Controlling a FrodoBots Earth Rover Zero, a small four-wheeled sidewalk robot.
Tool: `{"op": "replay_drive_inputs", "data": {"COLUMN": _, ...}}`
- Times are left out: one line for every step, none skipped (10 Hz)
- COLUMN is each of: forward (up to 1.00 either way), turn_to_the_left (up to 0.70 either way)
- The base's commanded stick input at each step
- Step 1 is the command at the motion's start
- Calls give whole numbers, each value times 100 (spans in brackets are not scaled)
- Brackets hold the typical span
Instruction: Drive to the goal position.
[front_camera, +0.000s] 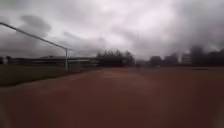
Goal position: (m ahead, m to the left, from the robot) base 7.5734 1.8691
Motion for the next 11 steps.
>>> {"op": "replay_drive_inputs", "data": {"forward": 70, "turn_to_the_left": 0}}
{"op": "replay_drive_inputs", "data": {"forward": 70, "turn_to_the_left": 0}}
{"op": "replay_drive_inputs", "data": {"forward": 70, "turn_to_the_left": 0}}
{"op": "replay_drive_inputs", "data": {"forward": 70, "turn_to_the_left": 0}}
{"op": "replay_drive_inputs", "data": {"forward": 70, "turn_to_the_left": 0}}
{"op": "replay_drive_inputs", "data": {"forward": 70, "turn_to_the_left": 0}}
{"op": "replay_drive_inputs", "data": {"forward": 70, "turn_to_the_left": 0}}
{"op": "replay_drive_inputs", "data": {"forward": 70, "turn_to_the_left": 0}}
{"op": "replay_drive_inputs", "data": {"forward": 70, "turn_to_the_left": 0}}
{"op": "replay_drive_inputs", "data": {"forward": 70, "turn_to_the_left": 0}}
{"op": "replay_drive_inputs", "data": {"forward": 70, "turn_to_the_left": 0}}
